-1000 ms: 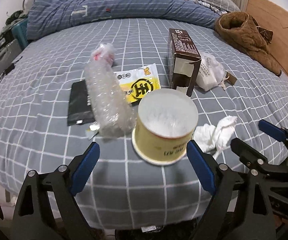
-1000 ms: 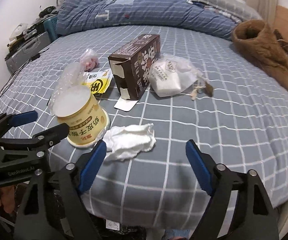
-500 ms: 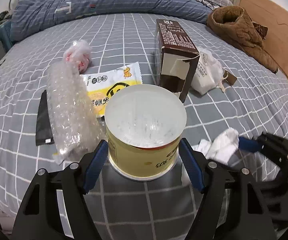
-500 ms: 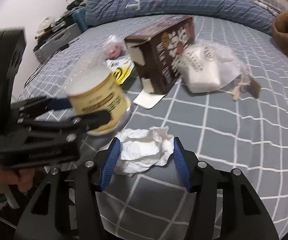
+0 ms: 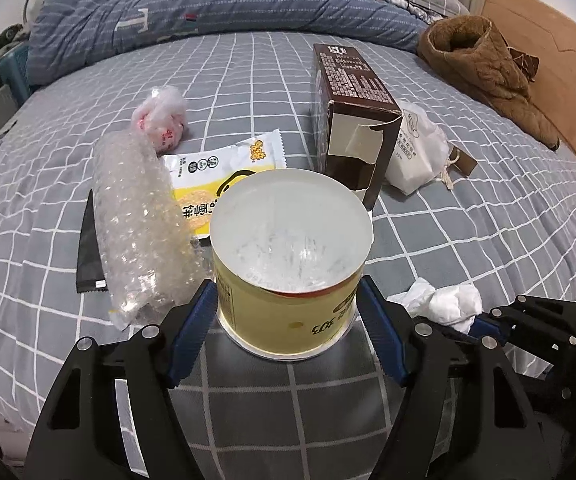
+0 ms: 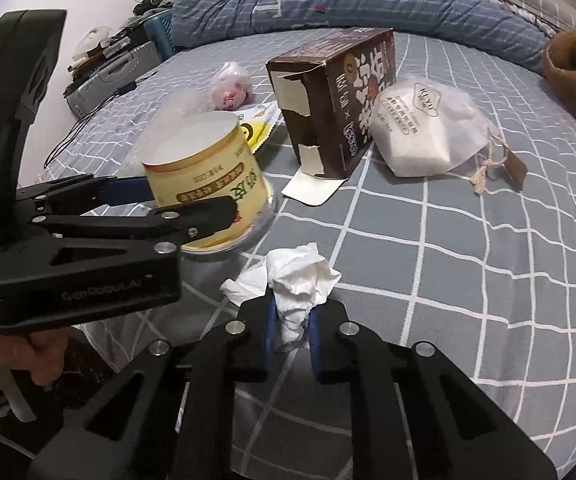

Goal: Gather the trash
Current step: 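Grasp the yellow paper cup with the left gripper while the right gripper grasps the white tissue, then carry the yellow cup and white tissue off the bed over the bin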

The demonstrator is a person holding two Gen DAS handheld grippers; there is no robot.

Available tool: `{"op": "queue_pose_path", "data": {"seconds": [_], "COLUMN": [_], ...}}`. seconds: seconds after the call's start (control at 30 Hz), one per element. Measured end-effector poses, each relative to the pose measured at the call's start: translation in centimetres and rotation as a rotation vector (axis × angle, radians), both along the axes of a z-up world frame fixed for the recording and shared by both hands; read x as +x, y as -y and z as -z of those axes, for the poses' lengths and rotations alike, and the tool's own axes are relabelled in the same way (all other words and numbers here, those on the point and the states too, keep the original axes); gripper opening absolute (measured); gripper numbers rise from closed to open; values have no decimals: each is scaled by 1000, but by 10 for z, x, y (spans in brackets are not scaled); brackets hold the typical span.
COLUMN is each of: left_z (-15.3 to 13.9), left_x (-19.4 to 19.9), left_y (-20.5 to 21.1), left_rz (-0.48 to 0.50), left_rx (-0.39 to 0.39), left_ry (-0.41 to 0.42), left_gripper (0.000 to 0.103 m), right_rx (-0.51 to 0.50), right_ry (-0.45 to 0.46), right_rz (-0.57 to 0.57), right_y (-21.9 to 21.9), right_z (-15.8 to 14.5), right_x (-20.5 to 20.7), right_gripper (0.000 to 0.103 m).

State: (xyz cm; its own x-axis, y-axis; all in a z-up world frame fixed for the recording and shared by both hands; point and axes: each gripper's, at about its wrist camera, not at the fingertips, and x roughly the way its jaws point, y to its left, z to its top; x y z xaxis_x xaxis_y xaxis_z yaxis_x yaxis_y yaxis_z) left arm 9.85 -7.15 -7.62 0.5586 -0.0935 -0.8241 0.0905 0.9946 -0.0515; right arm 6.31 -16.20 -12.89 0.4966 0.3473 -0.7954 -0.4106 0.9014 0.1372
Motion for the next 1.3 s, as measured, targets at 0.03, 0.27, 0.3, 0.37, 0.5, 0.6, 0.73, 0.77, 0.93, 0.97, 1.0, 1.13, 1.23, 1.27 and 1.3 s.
{"op": "queue_pose_path", "data": {"seconds": [0.03,0.27,0.3,0.37,0.5,0.6,0.73,0.77,0.93,0.97,1.0,1.13,1.23,1.27,1.3], "left_z": [-1,-13,-15,-20,-28,-33,-38,-38,-45,-47,-48,-54,-60,-61,-62], "left_x": [-2,-15,-17,-22,-30,-37,-45,-45,-59,-63,-65,-77,-89,-92,-95], "left_y": [0,2,2,3,5,5,5,5,4,4,3,1,-2,-3,-4], "left_rz": [0,1,1,1,2,1,-2,-2,-2,-3,-4,-8,-11,-12,-12], "left_rx": [1,9,11,17,19,19,17,18,14,15,14,12,11,12,12], "left_ry": [3,23,27,35,46,51,53,52,58,58,58,64,68,67,67], "left_gripper": [70,70,70,70,70,70,70,70,70,70,70,70,70,70,70], "right_rx": [-5,-38,-41,-48,-52,-51,-55,-58,-67,-67,-68,-72,-75,-74,-73], "right_ry": [4,34,37,46,54,64,72,75,84,84,85,90,95,96,99], "right_rz": [10,94,108,140,195,221,244,249,269,272,277,294,306,307,306], "right_y": [1,11,12,16,25,30,32,33,33,33,34,33,32,31,30], "right_z": [-1,-10,-11,-14,-21,-28,-35,-37,-46,-47,-50,-56,-62,-64,-67], "right_x": [-1,-11,-12,-16,-23,-27,-35,-37,-50,-52,-56,-68,-77,-80,-84], "right_gripper": [13,13,13,13,13,13,13,13,13,13,13,13,13,13,13]}}
